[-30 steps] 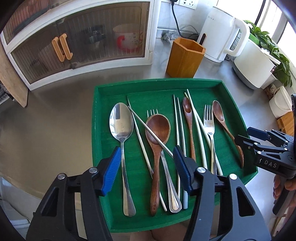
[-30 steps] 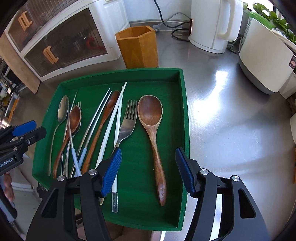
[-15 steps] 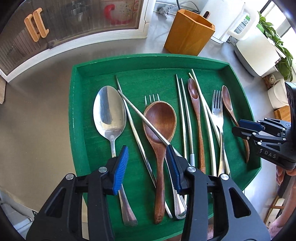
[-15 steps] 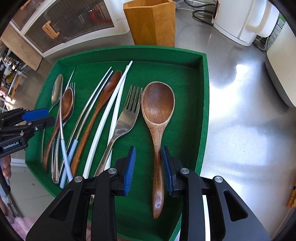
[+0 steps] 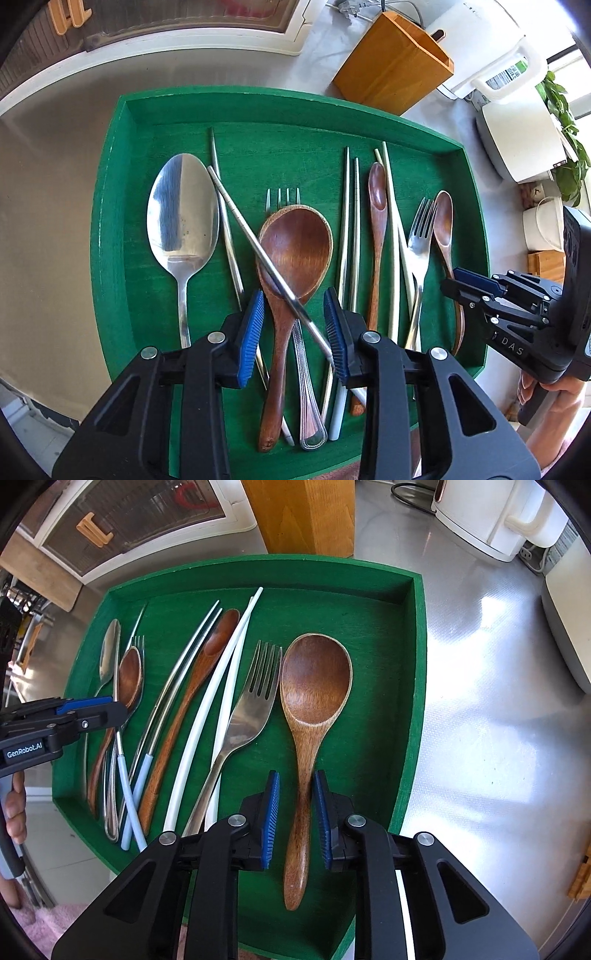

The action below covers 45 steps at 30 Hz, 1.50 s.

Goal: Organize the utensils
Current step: 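Grasp a silver chopstick with the left tool while the right tool grasps the large wooden spoon, then lift the silver chopstick with the left tool while the right tool lifts the wooden spoon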

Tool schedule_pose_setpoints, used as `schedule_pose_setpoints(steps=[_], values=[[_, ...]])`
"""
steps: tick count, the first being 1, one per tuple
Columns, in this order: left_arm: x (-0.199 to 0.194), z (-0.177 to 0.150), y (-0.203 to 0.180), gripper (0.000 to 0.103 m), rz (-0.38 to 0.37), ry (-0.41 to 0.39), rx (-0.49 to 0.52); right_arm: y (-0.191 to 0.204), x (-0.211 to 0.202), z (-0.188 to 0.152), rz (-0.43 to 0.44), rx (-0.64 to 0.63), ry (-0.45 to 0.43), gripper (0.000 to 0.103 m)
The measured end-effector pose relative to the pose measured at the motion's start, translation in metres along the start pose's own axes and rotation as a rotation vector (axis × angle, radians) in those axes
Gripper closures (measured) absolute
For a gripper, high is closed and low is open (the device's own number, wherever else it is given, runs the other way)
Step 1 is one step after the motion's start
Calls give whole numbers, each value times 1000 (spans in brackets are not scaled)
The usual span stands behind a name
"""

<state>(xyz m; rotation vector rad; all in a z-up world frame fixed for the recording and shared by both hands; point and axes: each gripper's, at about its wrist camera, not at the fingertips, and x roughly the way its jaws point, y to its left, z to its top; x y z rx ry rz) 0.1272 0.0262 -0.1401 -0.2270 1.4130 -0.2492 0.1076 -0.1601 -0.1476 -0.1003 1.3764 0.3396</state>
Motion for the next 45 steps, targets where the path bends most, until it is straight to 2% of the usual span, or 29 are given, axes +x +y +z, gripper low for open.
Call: schedule_pose_setpoints(steps=[5, 11, 15, 27, 29, 35, 38, 45], values=[[-10, 1, -6, 80, 46, -29, 9, 5, 1, 5, -1, -7, 7, 85], [-6, 3, -11, 80, 52, 7, 5, 7, 10, 10, 4, -6, 30, 88], [-3, 2, -8, 90, 64, 22, -10, 6, 12, 13, 6, -9, 43, 93], [-3, 3, -6, 95, 83, 19, -12, 3, 11, 12, 18, -1, 52, 94], [-6, 3, -6, 103, 76, 8, -9, 5, 12, 11, 23, 0, 54, 94], [-7, 8, -10, 103, 85, 20, -4, 0, 11, 12, 21, -9, 66, 94], [-6, 6, -9, 103, 65, 38, -27, 2, 11, 12, 17, -13, 69, 94], [-1, -6, -5, 96, 42, 72, -84, 3, 12, 12, 21, -21, 73, 94]])
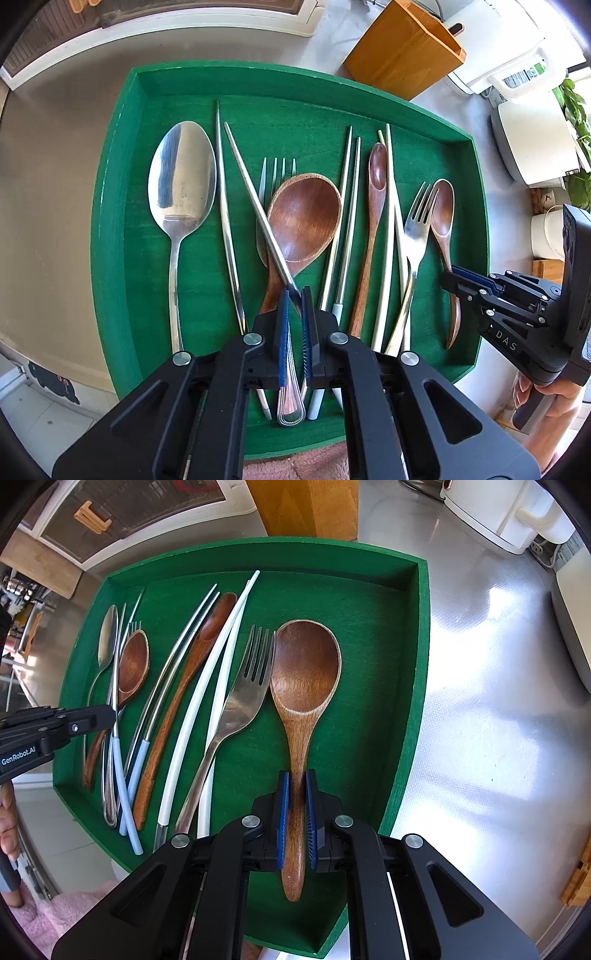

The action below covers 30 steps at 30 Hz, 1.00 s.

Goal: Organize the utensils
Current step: 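Lift the silver chopstick with the left tool while the right tool lifts the wooden spoon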

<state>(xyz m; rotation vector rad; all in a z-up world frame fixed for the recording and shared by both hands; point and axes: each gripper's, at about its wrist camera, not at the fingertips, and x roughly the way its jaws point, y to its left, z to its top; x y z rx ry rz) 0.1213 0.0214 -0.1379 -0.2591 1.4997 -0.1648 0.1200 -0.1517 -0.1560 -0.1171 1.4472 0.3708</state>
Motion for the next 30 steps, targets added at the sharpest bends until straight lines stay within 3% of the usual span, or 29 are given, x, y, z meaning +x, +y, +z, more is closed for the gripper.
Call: schedule_pose_setpoints(steps=[9, 13, 15, 24, 30], values=[[9, 1, -9, 91, 8, 12, -13, 5, 0, 3, -12, -25, 9, 94], [16, 5, -15, 94, 8, 13, -8, 6, 0, 5, 4, -18, 9, 94], [11, 6, -16, 99, -5, -12, -4, 3, -2, 5, 31, 1, -2, 94], [-11, 10, -22, 99, -11, -84, 32, 1, -24, 4, 48, 11, -49, 94], [-36, 6, -28, 99, 0, -217, 97, -3, -37, 3, 72, 34, -93, 95]])
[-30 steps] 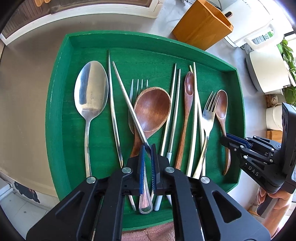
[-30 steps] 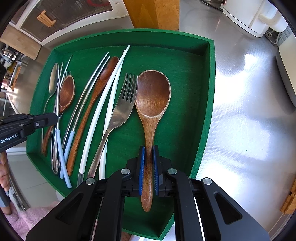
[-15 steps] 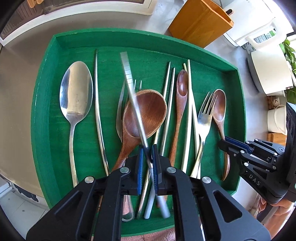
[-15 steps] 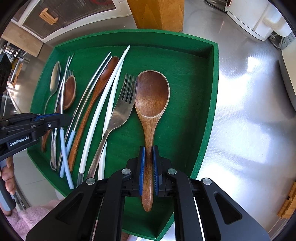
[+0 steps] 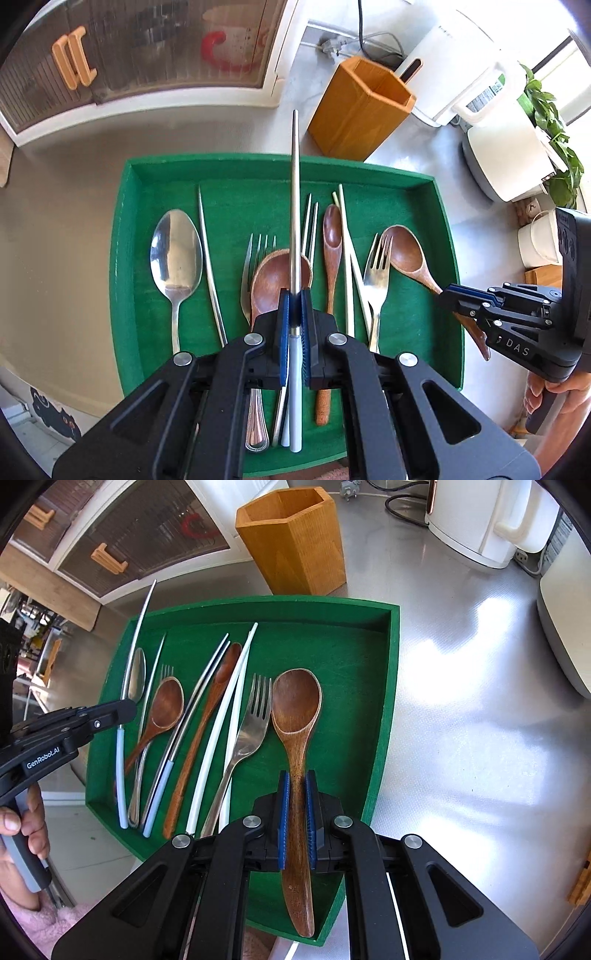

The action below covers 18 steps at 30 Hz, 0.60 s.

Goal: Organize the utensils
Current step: 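Lift the silver chopstick with the left tool while the right tool lifts the wooden spoon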

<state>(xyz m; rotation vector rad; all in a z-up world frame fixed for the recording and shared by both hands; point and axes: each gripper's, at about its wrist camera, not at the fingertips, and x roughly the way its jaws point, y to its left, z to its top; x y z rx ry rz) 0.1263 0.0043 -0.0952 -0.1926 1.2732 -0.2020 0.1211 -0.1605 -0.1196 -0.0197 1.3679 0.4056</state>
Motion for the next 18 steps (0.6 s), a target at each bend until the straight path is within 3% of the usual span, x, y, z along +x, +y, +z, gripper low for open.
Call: schedule_pose_setpoints(steps=[9, 15, 16, 17, 18], values=[[-10, 8, -12, 99, -34, -21, 29, 20, 36, -3, -73, -96, 161, 93], [-15, 8, -8, 99, -42, -32, 32, 35, 49, 7, -115, -152, 212, 86], [-16, 8, -7, 99, -41, -33, 33, 37, 50, 9, -128, -162, 218, 81], [-16, 9, -6, 99, -37, -34, 35, 38, 52, 11, -141, -171, 227, 58], [-16, 9, -5, 99, -32, -36, 38, 40, 53, 14, -152, -186, 229, 52]])
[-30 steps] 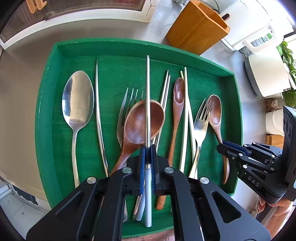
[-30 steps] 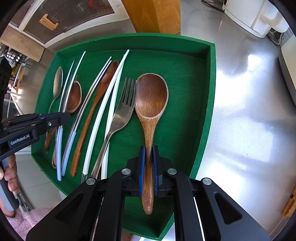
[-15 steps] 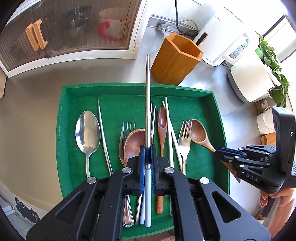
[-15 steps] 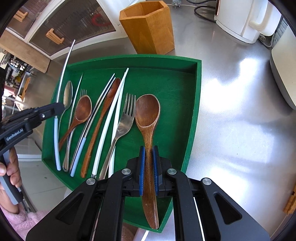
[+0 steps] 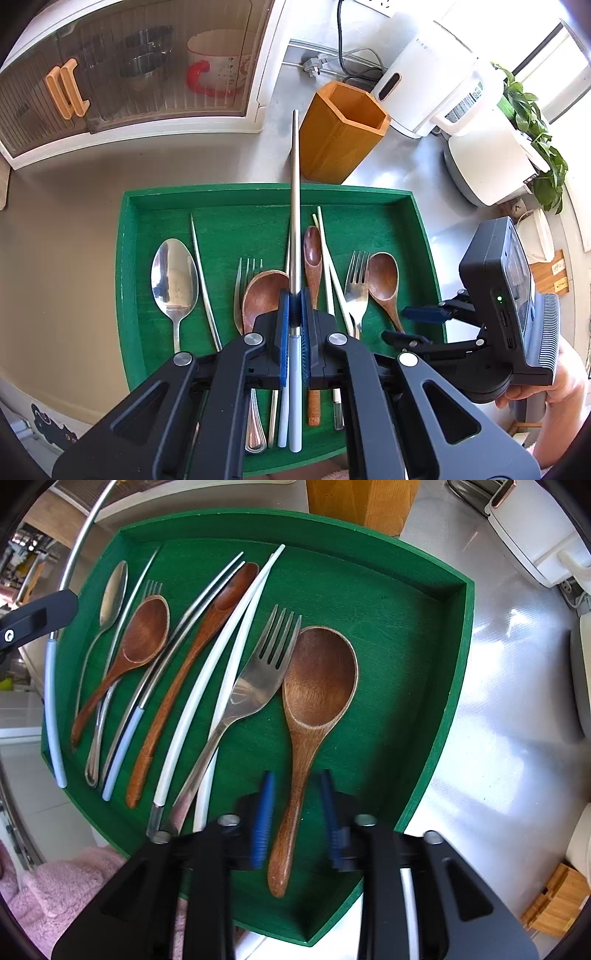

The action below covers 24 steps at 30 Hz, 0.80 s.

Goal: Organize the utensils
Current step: 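Lift the silver chopstick with the left tool while the right tool lifts the wooden spoon, then carry the chopstick into the wooden holder with the left tool while the right tool inserts the spoon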

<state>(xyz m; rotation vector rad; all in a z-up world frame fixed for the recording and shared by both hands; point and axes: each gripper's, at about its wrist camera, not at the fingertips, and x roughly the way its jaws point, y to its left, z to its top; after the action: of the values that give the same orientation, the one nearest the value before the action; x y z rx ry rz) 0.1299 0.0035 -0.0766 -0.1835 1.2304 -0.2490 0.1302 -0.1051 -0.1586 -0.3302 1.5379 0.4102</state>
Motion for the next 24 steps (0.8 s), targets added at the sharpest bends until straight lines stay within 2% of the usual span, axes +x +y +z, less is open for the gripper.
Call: schedule_pose_setpoints(steps=[1, 2, 3, 8, 13, 17, 24], values=[[-1, 0, 0, 99, 6, -4, 6, 2, 0, 2, -19, -15, 1, 55], [-1, 1, 0, 99, 13, -10, 16, 6, -1, 9, -46, -29, -4, 77], [-2, 2, -1, 99, 21, -16, 27, 4, -3, 11, -29, -18, -4, 93], [-8, 8, -6, 99, 55, -73, 74, 3, -9, 17, 6, -20, -33, 94], [-16, 16, -15, 99, 104, -157, 120, -6, -36, 18, 31, 23, -115, 94], [-21, 22, -22, 99, 130, -220, 149, -18, -71, 17, 87, 84, -227, 94], [-28, 36, -26, 99, 101, -287, 158, -44, -121, 13, 167, 174, -463, 94]])
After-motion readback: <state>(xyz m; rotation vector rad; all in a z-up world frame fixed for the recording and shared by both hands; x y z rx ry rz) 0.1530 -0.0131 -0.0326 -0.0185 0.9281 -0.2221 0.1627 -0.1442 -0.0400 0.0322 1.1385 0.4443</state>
